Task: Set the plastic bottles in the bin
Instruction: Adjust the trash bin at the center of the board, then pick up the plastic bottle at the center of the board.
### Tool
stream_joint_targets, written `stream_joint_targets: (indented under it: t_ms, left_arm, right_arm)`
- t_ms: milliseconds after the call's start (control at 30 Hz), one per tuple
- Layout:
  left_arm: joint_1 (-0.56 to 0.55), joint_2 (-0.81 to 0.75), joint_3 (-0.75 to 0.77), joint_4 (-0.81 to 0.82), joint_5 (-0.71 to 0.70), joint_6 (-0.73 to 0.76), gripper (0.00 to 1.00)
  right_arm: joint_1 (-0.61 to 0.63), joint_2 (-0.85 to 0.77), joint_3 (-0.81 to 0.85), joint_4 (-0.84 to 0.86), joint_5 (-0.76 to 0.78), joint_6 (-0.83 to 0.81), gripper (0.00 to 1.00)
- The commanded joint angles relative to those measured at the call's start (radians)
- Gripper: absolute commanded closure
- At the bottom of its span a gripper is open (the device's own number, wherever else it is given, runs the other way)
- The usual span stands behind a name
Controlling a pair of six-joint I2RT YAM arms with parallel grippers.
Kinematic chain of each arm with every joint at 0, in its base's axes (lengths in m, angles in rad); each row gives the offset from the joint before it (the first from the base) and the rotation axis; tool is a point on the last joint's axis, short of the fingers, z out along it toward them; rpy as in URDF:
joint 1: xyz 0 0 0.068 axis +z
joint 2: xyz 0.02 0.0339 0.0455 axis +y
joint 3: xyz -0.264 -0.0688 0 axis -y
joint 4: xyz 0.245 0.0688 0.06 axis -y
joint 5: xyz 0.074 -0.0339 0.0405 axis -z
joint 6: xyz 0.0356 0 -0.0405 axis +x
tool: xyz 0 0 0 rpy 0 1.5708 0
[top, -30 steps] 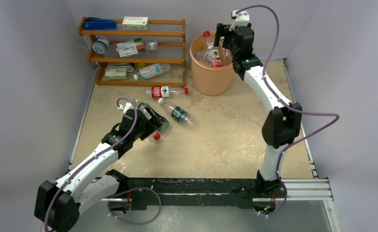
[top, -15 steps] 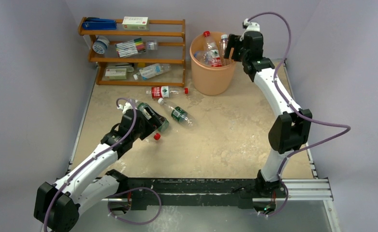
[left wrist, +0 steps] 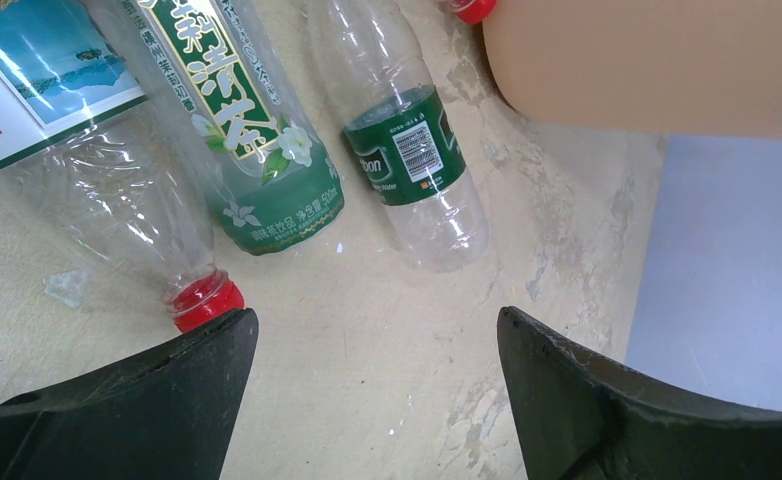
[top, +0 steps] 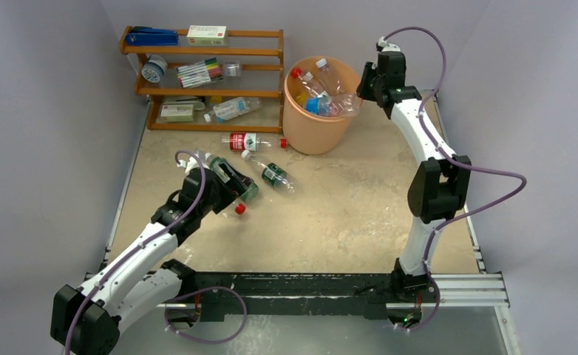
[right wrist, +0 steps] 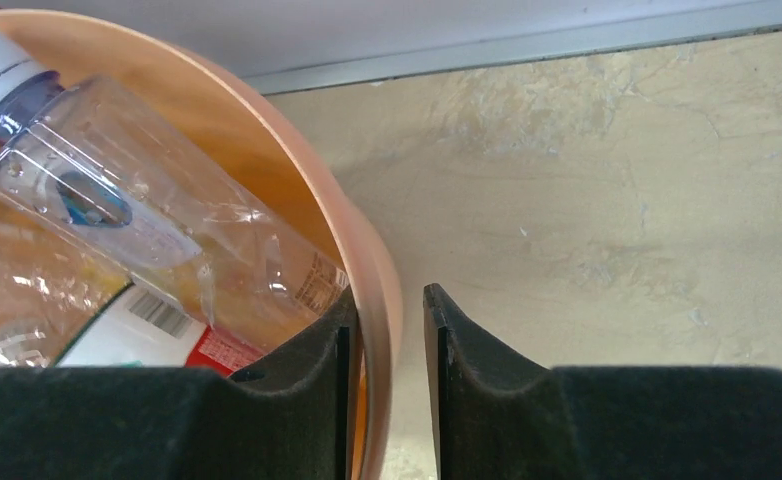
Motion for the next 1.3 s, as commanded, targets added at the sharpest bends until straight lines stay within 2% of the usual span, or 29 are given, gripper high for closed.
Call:
stream_joint_targets:
  t_ms: [0, 233, 333, 433, 500, 667, 833, 1033, 1133, 1267]
  left_arm:
    - [0.0, 0.005, 0.017, 0.035, 0.008, -0.002, 0.11]
    - [-0.001, 0.027, 0.008, 0.066, 0.016, -0.007, 0.11]
    - [0.0, 0.032, 0.002, 0.078, 0.023, -0.013, 0.11]
    - [0.0, 0.03, 0.004, 0.076, 0.024, -0.013, 0.11]
    - [0.0, 0.027, 0.006, 0.068, 0.02, -0.011, 0.11]
    - [0.0, 0.028, 0.011, 0.06, 0.015, -0.007, 0.11]
    - [0.0, 0.033, 0.012, 0.064, 0.012, -0.009, 0.11]
    - [0.0, 0.047, 0.014, 0.076, 0.006, -0.012, 0.11]
    - [0.0, 0.057, 0.018, 0.085, 0.008, -0.013, 0.11]
    - [-0.001, 0.057, 0.022, 0.087, 0.009, -0.014, 0.11]
  right_arm:
    - [-0.046, -0.045, 0.095, -0.093, -0.021, -0.03, 0.71]
    - [-0.075, -0.107, 0.107, -0.108, -0.01, -0.035, 0.68]
    - [-0.083, -0.103, 0.105, -0.109, -0.016, -0.035, 0.36]
    - [-0.093, -0.106, 0.105, -0.139, -0.011, -0.023, 0.22]
    - [-0.096, -0.154, 0.062, -0.1, -0.017, -0.019, 0.17]
    - [-0.095, -0.261, 0.056, -0.102, -0.026, -0.025, 0.16]
    - [-0.095, -0.424, -0.036, -0.062, -0.057, -0.053, 0.15]
    - [-0.066, -0.602, -0.193, -0.021, -0.261, -0.048, 0.15]
    - [-0.001, -0.654, -0.252, -0.01, -0.349, -0.039, 0.15]
    - [0.17, -0.677, -0.297, -0.015, -0.361, -0.046, 0.16]
